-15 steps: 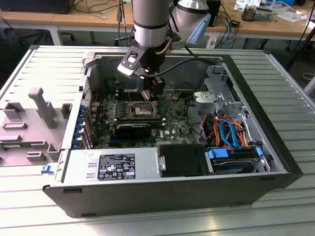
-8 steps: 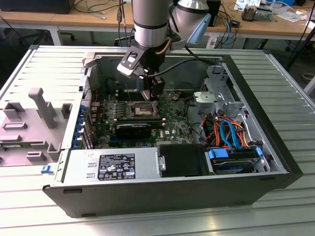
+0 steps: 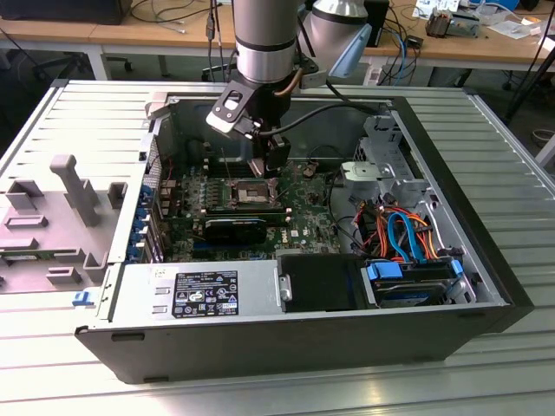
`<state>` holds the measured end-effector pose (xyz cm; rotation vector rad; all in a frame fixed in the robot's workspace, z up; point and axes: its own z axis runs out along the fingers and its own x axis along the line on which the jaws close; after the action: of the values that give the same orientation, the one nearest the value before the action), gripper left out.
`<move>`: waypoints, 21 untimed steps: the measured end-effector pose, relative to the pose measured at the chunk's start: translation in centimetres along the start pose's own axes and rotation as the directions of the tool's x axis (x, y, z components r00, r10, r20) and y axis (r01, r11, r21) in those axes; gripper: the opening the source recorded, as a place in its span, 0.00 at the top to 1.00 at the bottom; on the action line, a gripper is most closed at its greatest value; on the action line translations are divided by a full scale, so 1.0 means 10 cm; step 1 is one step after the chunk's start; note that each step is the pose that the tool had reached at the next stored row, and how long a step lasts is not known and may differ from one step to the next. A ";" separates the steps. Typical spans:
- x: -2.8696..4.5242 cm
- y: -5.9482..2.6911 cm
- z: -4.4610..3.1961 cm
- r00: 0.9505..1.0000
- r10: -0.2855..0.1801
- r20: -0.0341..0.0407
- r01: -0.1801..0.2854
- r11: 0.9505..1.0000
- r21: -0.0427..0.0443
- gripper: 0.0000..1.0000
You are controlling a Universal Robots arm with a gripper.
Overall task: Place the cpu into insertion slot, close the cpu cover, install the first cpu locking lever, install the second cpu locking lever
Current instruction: 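Place the cpu into insertion slot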
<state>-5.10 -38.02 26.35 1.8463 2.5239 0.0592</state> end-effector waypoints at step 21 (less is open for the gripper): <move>0.000 0.000 0.000 1.000 0.013 0.001 -0.013 1.000 0.000 0.46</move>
<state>-5.10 -38.02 26.35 1.8620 2.5120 0.0590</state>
